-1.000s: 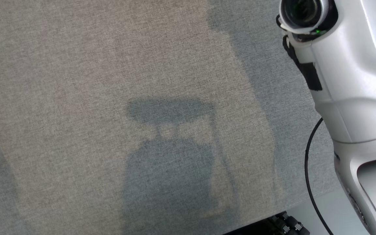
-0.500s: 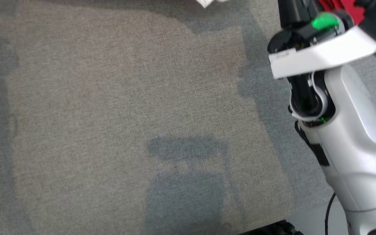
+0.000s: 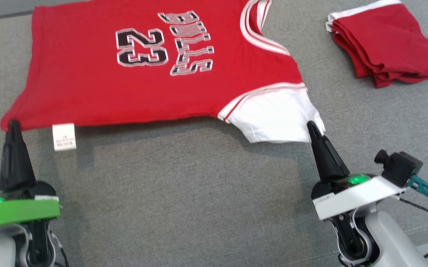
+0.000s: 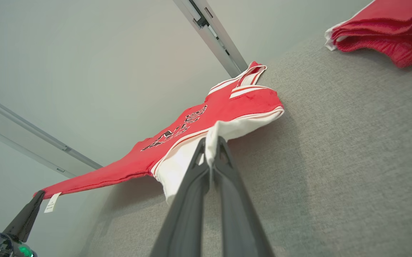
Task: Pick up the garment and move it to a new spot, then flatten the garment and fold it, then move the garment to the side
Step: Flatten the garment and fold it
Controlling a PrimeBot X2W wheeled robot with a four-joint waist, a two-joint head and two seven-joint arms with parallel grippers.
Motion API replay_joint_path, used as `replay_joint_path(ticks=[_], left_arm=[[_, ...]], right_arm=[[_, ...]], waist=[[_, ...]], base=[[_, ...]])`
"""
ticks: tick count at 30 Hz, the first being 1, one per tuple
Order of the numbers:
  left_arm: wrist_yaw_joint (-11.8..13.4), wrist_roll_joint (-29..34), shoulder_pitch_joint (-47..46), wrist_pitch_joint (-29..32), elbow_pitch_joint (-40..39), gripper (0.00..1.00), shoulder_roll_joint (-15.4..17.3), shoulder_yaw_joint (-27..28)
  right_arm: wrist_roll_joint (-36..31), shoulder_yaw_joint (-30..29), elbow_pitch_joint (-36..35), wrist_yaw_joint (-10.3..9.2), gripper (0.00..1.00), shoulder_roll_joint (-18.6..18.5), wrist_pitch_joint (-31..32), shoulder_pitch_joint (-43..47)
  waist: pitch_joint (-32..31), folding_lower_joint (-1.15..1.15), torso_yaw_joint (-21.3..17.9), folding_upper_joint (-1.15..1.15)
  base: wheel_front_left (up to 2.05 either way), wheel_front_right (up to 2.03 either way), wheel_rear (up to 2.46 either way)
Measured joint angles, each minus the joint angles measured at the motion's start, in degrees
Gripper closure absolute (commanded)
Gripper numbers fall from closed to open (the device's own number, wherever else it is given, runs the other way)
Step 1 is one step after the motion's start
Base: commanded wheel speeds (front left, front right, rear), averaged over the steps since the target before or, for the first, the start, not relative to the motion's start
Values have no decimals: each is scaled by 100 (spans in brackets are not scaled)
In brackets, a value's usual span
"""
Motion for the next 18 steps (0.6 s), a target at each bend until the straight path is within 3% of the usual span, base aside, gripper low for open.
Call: replay_joint_path(ticks=[8,18], left_arm=[[0,240,1197,0,-178,100,-675,196],[0,432,2173,1,-386,100,-903,80]], right_arm=[[-182,-281,-15,0,100,65,229,1096],[-300,-743,-491,0,100,287,608,2267]], waist=[[-743,0,145,0],[-1400,0,282,0]], base=[[0,0,0],[0,0,0]])
